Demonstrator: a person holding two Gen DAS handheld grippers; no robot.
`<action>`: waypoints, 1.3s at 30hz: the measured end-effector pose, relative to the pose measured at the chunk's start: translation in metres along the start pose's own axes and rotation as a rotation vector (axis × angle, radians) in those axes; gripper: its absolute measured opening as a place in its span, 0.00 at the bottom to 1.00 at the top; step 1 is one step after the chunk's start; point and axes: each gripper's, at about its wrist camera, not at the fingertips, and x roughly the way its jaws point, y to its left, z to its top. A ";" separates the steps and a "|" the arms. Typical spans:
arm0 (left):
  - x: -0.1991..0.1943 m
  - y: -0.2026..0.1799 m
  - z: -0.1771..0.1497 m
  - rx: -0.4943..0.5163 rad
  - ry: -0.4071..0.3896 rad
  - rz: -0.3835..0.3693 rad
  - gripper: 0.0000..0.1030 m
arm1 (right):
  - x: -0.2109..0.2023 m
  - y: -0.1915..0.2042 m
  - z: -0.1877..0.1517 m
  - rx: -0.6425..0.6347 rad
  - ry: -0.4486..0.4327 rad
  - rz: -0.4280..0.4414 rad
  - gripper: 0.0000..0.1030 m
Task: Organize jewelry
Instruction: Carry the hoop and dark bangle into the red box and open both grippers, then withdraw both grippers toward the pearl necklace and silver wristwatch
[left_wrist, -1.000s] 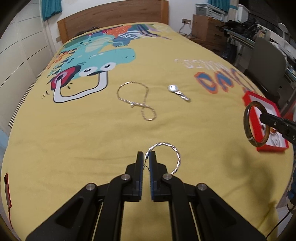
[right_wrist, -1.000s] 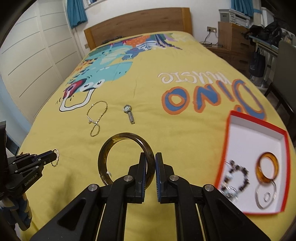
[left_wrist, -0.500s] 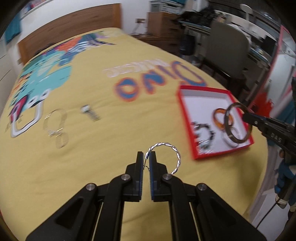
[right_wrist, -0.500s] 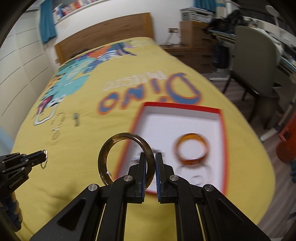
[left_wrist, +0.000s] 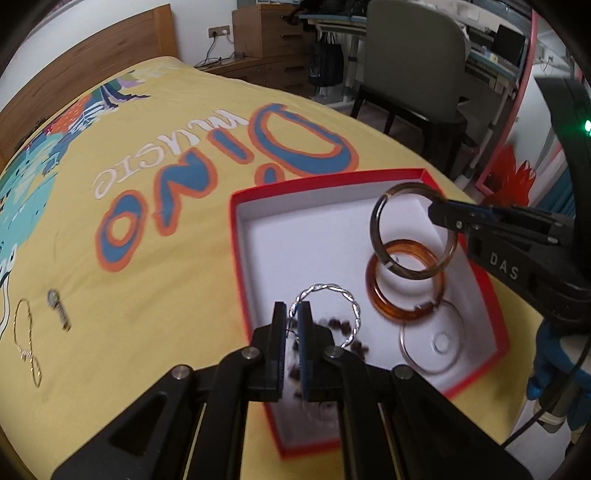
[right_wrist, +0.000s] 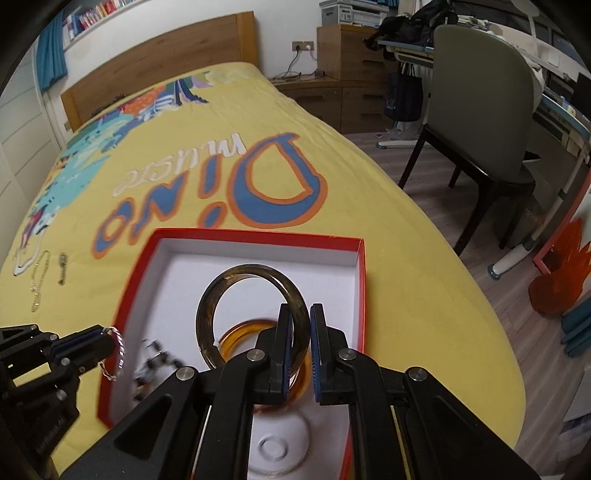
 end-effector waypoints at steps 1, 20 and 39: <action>0.008 -0.001 0.003 0.000 0.007 0.004 0.05 | 0.005 -0.001 0.002 -0.002 0.007 -0.003 0.09; 0.050 0.004 0.005 -0.007 0.081 -0.004 0.07 | 0.038 -0.001 0.002 -0.016 0.062 -0.030 0.11; -0.037 0.011 -0.021 -0.046 0.013 -0.011 0.35 | -0.041 -0.004 -0.019 0.039 -0.030 0.034 0.46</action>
